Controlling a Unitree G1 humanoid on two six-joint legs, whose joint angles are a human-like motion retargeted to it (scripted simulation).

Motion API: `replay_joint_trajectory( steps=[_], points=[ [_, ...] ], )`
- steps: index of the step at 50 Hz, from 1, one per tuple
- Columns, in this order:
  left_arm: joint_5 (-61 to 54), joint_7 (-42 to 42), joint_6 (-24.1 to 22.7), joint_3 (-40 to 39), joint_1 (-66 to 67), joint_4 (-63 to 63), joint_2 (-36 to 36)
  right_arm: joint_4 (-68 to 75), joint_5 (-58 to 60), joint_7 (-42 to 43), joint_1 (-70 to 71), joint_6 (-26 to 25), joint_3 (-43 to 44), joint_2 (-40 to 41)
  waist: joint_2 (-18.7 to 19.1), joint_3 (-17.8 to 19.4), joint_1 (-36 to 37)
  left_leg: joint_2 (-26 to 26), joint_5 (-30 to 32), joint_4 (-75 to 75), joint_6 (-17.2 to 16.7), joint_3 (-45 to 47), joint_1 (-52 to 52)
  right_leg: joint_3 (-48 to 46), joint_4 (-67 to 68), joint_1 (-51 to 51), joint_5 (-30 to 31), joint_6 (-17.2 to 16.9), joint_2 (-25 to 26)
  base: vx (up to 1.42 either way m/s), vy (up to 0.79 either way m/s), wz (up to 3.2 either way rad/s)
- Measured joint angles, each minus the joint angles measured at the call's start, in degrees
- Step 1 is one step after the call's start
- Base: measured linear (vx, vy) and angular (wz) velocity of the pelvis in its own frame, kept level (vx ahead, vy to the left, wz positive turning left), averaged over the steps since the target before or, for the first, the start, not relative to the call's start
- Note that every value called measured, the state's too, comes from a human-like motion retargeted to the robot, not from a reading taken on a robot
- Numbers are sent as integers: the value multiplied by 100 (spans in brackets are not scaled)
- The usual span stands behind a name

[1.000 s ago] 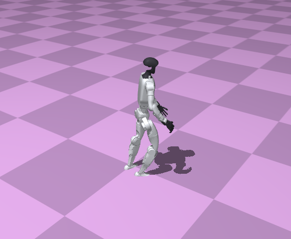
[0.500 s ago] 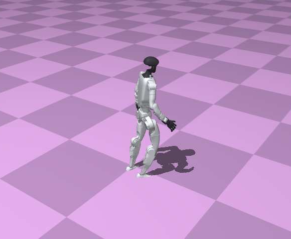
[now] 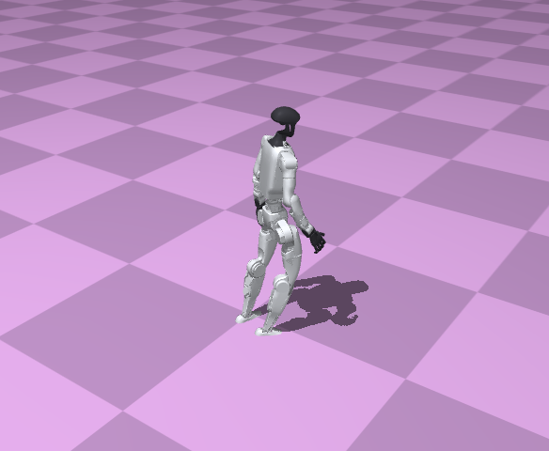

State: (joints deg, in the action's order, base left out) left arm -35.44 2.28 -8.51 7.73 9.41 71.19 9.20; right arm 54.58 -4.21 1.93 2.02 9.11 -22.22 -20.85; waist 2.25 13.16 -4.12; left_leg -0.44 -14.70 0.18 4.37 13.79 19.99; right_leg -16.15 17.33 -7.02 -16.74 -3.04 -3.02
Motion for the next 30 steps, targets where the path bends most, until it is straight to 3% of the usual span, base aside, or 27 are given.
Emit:
replay_joint_trajectory(
  steps=[2,4,11,15,20,22,23,25,26,28,30],
  points=[
    [-46,6,-8,45,-63,-65,-69,-67,16,13,-20,19,-71,31,68,119,22,-100,-11,-101,-205,-205,-148,61,-301,55,-146,58,-8,7,-1,-17],
    [-73,-10,-26,121,-214,-164,-121,-25,25,9,-4,2,-143,50,-30,-72,12,-43,-53,-12,15,9,-15,1,-176,-58,-33,49,-8,0,0,0],
    [5,-138,-276,740,-917,-1038,65,-111,30,45,84,35,-524,44,-139,94,-82,-160,-253,207,43,8,158,18,581,29,-515,161,-245,0,0,0],
    [-139,-285,-654,1103,-1844,-2404,338,-413,-147,26,79,106,-612,-108,-458,294,-360,-408,-361,416,57,-184,294,523,2444,604,-1118,165,-678,2,-2,33],
    [-675,-629,-1147,1103,-3525,-4596,803,-1338,-592,-25,-132,266,-444,-469,-1251,462,-791,-1127,-342,533,66,-472,320,1042,5242,1980,-1058,117,-1746,7,-8,27],
    [-995,-875,-1235,1109,-4099,-5286,980,-1886,-828,8,-224,284,-271,-580,-1393,218,-1065,-1300,-12,350,99,-335,2,1173,5354,2583,-1008,-53,-1896,17,-12,109],
    [-1179,-983,-1242,1137,-4248,-5498,996,-2137,-947,29,-272,253,-204,-615,-1333,-88,-1203,-1334,277,173,151,-98,-308,1148,5166,2939,-944,-149,-1891,21,-16,121],
    [-1542,-1009,-1289,1211,-4143,-5628,839,-2370,-1082,109,-305,262,-208,-590,-1235,-468,-1259,-1191,533,787,107,86,-1021,1001,4517,3044,-861,-256,-1766,20,-23,65],
    [-1722,-980,-1279,1253,-3951,-5596,730,-2405,-1095,191,-213,281,-261,-535,-1207,-461,-1183,-976,334,1901,38,75,-1577,866,4239,2858,-890,-233,-1667,15,-27,-7],
    [-2011,-935,-1211,1328,-3463,-5493,522,-2488,-1060,399,70,319,-395,-425,-1143,-307,-912,-706,-82,4029,-169,-224,-2607,657,3983,2555,-1158,-59,-1419,9,-24,-73],
    [-2233,-859,-1084,1381,-2812,-5410,423,-2602,-918,750,596,344,-476,-334,-823,-35,-535,-304,-732,6302,-335,-689,-3694,416,3930,2323,-1646,278,-801,14,-19,-120]
  ],
)
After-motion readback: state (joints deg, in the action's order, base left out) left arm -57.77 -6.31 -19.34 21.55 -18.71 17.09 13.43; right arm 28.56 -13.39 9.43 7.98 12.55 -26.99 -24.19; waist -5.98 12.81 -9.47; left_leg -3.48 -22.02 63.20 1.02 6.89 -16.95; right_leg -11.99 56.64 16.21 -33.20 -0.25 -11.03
